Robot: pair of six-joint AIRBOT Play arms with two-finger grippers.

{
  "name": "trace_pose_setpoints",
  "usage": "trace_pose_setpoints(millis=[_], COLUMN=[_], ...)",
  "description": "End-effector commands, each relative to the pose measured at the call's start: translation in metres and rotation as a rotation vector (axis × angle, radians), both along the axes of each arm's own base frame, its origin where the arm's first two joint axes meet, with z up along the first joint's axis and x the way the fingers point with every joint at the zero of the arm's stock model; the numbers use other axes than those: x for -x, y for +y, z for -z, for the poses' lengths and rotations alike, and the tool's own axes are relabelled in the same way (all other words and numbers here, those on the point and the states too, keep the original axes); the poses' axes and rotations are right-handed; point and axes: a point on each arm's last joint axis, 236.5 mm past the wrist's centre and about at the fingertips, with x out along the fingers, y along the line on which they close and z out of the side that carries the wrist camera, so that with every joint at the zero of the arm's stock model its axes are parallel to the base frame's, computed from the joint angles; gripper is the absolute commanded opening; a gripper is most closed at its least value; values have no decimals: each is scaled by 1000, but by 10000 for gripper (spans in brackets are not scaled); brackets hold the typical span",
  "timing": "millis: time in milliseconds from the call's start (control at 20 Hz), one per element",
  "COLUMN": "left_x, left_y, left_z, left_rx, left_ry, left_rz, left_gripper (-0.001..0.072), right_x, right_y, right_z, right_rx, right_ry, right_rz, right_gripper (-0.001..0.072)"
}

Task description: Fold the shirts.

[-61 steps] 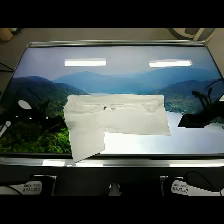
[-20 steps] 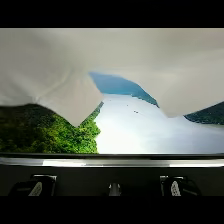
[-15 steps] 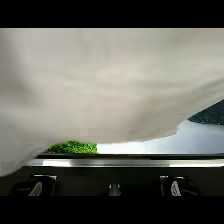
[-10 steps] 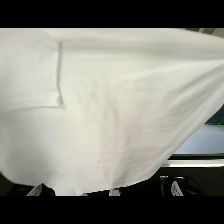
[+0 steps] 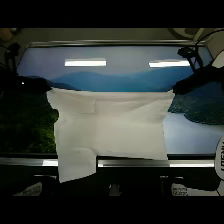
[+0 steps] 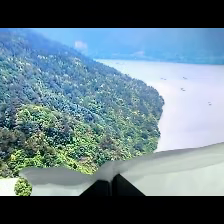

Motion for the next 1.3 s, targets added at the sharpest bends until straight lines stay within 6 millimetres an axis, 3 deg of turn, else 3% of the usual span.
trace_pose_setpoints(millis=[0,200,300,450,550,650,750,800,950,1050,1150,1250], left_x=[-42,-91,-102,-100,-84,-71,-49,-32,29,59,68,66], left_y=[5,18,19,14,8,13,14,10,4,0,-4,-5], left_z=[71,86,95,118,133,120,108,109,150,179,194,197], left_rx=[0,6,9,15,36,22,23,25,-30,-63,-63,-56], left_ry=[21,-101,-106,-44,54,93,167,225,467,554,578,569], left_rz=[-51,-144,-157,-147,-133,-91,-47,-20,22,42,28,20], left_gripper=[25,26,26,26,25,25,25,25,24,24,24,24], right_x=[-63,-117,-123,-112,-102,-91,-66,-44,12,39,57,66], right_y=[6,-2,-4,-1,6,4,-1,-1,4,8,9,12], right_z=[50,34,42,77,88,74,65,70,100,121,136,146], right_rx=[9,10,12,9,-10,26,65,67,50,31,25,11], right_ry=[-96,-321,-328,-219,-160,-143,-64,26,269,372,437,466], right_rz=[65,123,127,116,94,28,-1,-17,-49,-48,-40,-35], right_gripper=[26,26,26,26,27,27,27,27,25,24,24,24])
